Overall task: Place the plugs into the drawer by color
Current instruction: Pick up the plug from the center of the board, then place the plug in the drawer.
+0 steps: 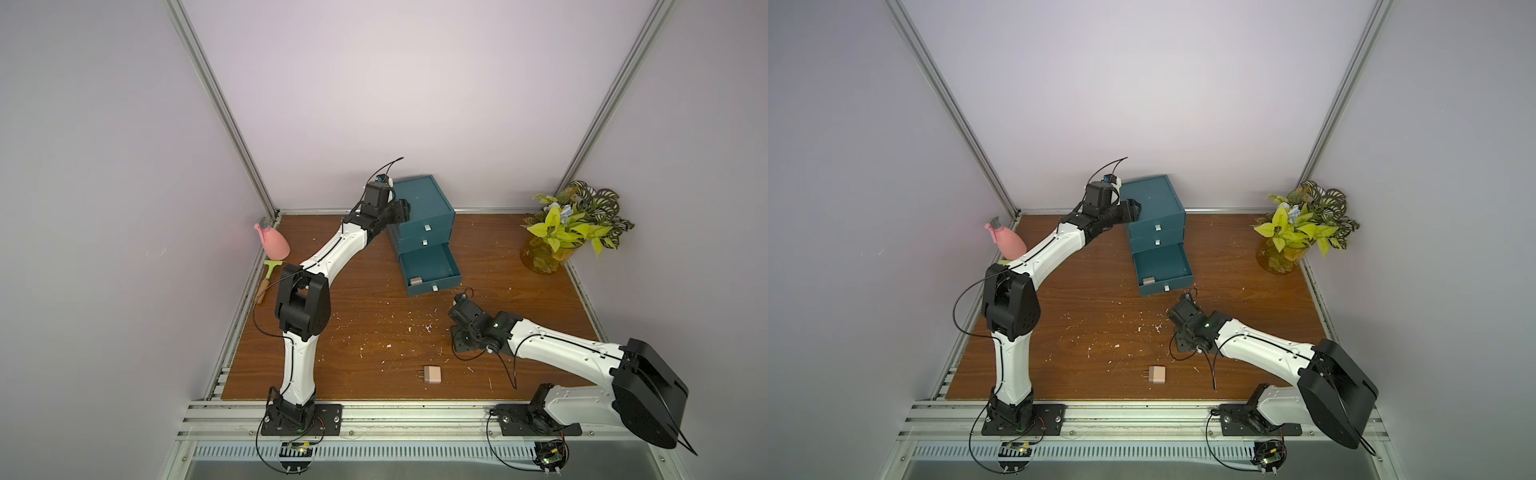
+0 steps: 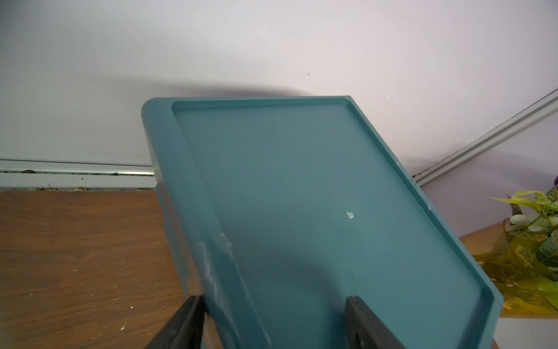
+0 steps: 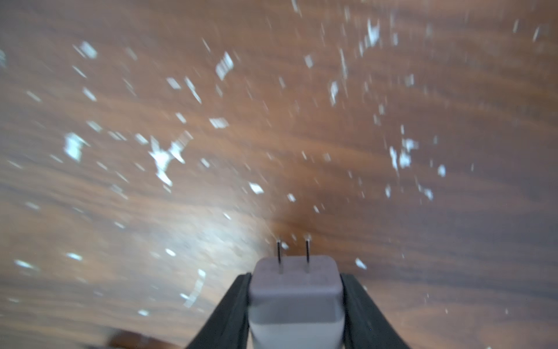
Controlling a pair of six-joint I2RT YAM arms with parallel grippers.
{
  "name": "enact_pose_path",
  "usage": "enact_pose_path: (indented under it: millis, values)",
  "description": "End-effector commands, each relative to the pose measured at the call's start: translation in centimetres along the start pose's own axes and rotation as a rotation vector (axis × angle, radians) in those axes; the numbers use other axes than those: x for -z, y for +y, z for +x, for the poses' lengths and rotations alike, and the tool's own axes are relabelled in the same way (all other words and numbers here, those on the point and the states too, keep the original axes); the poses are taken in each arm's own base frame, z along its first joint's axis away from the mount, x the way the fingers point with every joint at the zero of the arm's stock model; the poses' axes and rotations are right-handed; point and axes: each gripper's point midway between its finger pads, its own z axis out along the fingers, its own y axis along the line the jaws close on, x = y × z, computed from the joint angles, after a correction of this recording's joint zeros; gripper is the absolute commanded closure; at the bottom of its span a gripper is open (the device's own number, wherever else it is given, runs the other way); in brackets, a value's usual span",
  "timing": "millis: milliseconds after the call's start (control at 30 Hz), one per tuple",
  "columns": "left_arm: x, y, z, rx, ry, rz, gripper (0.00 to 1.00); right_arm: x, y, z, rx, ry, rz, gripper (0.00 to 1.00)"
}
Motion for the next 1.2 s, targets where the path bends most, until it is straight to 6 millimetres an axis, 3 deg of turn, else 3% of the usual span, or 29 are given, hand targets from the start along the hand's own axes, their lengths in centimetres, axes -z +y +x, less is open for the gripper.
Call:
enact_pose_path:
  millis: [0,400,633,800,1167]
  values:
    - [-0.7,0.8,2.6,0.007,0.085,-0.008,0.32,0.9,0.8,-5.0,0.025,-0.116,0.027,0.54]
    - [-0.8,1.2,2.5,0.007,0.081,-0.013,0.32,0.1,2.4,-17.1,0.050,-0.267,0.054,0.55]
    - [-0.6,1.2,2.4,0.002,0.079,-0.021,0.32,-1.1,2.7,-20.9,-0.001,-0.323,0.076,0.59]
    - [-0.6,1.3,2.5,0.001,0.082,-0.022,0.32,-2.0,3.2,-21.9,-0.008,-0.340,0.069,0.59]
    - [-0.6,1.3,2.6,0.003,0.088,-0.021,0.32,-5.1,3.3,-20.1,-0.011,-0.262,0.044,0.60]
